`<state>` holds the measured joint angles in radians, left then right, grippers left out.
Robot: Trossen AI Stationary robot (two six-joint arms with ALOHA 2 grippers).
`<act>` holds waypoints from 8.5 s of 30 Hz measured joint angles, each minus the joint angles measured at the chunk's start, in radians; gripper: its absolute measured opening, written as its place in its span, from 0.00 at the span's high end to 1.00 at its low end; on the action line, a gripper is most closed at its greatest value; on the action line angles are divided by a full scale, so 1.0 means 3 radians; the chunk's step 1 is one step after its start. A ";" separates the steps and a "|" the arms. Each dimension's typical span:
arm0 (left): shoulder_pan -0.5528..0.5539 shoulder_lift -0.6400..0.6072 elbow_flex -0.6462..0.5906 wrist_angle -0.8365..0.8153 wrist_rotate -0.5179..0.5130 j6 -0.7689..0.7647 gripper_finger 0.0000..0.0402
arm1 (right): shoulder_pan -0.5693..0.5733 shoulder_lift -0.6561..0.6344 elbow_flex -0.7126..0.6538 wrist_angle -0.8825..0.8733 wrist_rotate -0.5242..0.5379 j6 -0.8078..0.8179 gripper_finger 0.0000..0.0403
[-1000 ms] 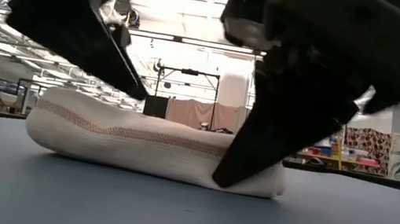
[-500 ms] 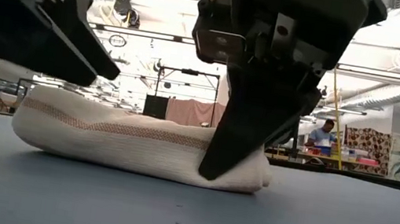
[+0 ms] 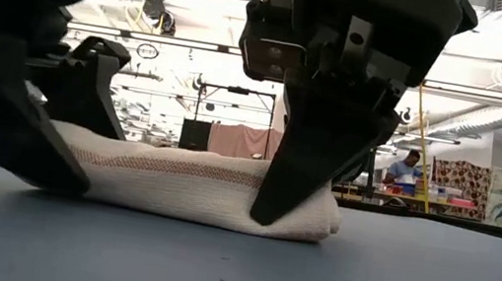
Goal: Roll towel
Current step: Roll the white towel
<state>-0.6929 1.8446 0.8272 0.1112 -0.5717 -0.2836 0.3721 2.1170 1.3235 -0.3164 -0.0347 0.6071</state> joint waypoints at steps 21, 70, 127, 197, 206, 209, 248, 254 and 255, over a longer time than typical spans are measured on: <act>0.0577 -0.0077 0.0010 -0.0033 0.1095 -0.0956 0.81 | 0.0899 -0.0378 -0.0028 -0.0363 0.1783 -0.0579 0.48; 0.0787 -0.0428 -0.0014 -0.0159 0.1563 -0.0842 0.62 | 0.0318 -0.0067 0.0001 -0.0278 0.1104 -0.0559 0.77; 0.0247 -0.0104 0.0006 -0.0522 0.0243 -0.1132 0.81 | 0.0511 -0.0579 -0.0024 -0.0688 0.1332 -0.1009 0.46; -0.0315 0.0060 0.0005 -0.0164 -0.0919 -0.0009 0.44 | -0.0526 -0.0306 -0.0015 -0.0187 -0.0944 -0.0489 0.89; -0.0131 0.0107 0.0010 -0.0588 -0.0868 -0.0504 0.53 | -0.0524 -0.0308 -0.0015 -0.0176 -0.0940 -0.0505 0.89; -0.0075 0.0100 0.0001 -0.0649 -0.0740 -0.0609 0.55 | -0.0519 -0.0309 -0.0014 -0.0187 -0.0863 -0.0515 0.88; -0.0162 -0.0052 -0.0034 -0.0702 -0.0421 -0.1033 0.82 | 0.0424 -0.0216 -0.0014 0.0092 0.1901 -0.1072 0.43; -0.0162 -0.0052 -0.0033 -0.0713 -0.0418 -0.1005 0.82 | 0.0279 -0.0136 -0.0008 0.0081 0.1426 -0.1028 0.43; -0.0162 -0.0052 -0.0031 -0.0713 -0.0417 -0.0978 0.82 | 0.0260 -0.0128 -0.0008 0.0081 0.1396 -0.1028 0.43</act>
<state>-0.7414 1.8290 0.8181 -0.1028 -0.6968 -0.5771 0.4501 2.0787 1.3212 -0.2920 0.3842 0.2989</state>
